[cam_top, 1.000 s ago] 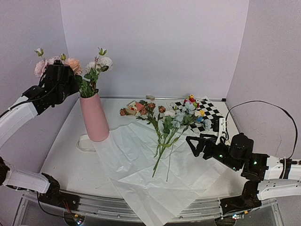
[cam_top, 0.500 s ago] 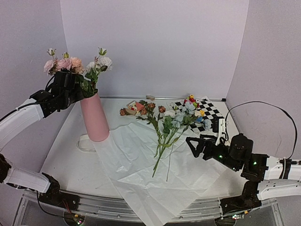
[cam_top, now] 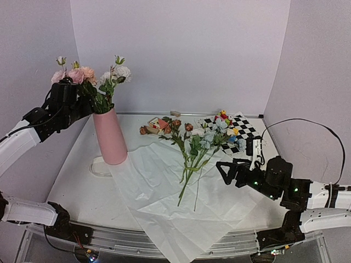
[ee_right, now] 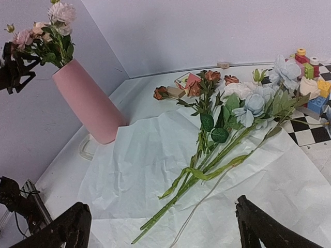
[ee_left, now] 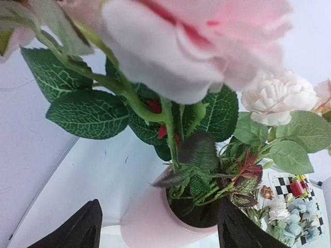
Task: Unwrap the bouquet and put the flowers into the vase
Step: Insert the fake flower into the vase.
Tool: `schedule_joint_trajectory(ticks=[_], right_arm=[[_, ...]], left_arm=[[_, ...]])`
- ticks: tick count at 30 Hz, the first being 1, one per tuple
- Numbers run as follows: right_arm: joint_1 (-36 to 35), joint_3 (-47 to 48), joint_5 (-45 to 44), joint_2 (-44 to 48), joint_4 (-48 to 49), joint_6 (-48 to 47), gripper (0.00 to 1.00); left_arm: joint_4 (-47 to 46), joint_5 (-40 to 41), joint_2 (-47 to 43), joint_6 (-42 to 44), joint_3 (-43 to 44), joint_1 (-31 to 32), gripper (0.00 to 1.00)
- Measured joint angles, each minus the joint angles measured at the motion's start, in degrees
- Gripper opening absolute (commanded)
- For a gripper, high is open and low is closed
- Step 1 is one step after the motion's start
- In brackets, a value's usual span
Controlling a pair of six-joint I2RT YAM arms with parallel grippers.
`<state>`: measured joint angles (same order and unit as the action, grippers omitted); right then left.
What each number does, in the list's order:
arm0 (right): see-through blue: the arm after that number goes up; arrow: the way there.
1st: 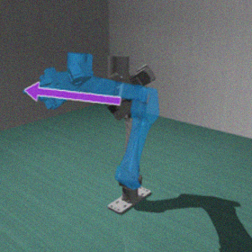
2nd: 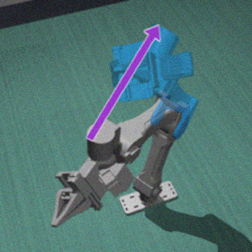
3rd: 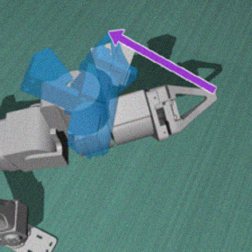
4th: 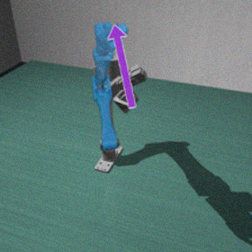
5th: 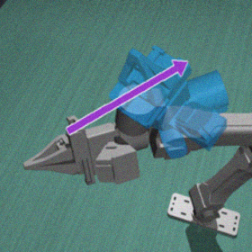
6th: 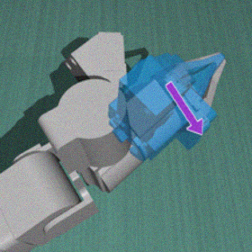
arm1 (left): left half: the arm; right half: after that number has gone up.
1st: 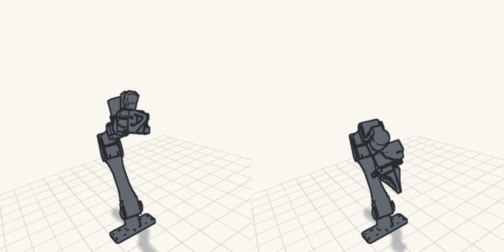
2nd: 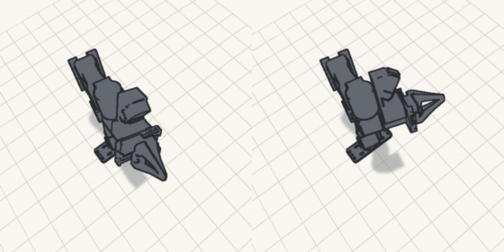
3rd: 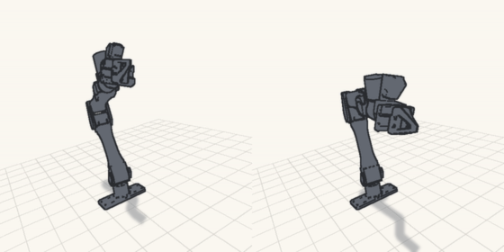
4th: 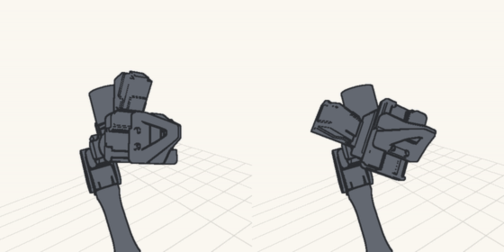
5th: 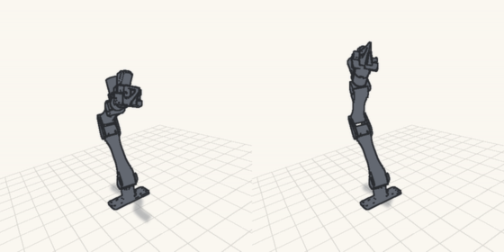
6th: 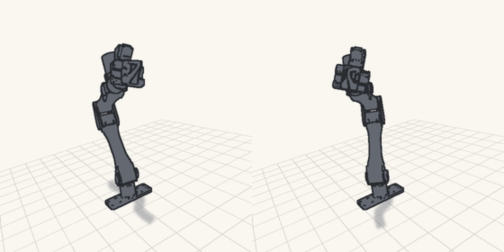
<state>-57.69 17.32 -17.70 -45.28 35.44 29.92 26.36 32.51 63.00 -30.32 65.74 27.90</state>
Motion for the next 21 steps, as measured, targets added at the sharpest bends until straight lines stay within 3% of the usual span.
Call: schedule_joint_trajectory(ticks=[9, 12, 17, 21], right_arm=[[0.0, 4.0, -3.2, -10.0, -4.5, 2.2, 0.98], [0.0, 9.1, -4.6, -15.9, -7.9, 3.7, 0.89], [0.0, 19.1, -4.7, -26.9, -12.7, 5.1, 0.66], [0.0, 27.1, -4.4, -35.4, -18.0, 5.6, 0.57]], left_arm=[[4.8, -9.9, -11.9, -1.9, -4.6, 0.0, 0.79], [5.3, -15.0, -14.4, -4.7, -8.2, 0.0, 0.78], [5.7, -22.5, -12.3, -11.9, -15.0, 0.7, 0.78], [6.5, -22.5, -9.0, -16.1, -18.5, 7.1, 0.78]])
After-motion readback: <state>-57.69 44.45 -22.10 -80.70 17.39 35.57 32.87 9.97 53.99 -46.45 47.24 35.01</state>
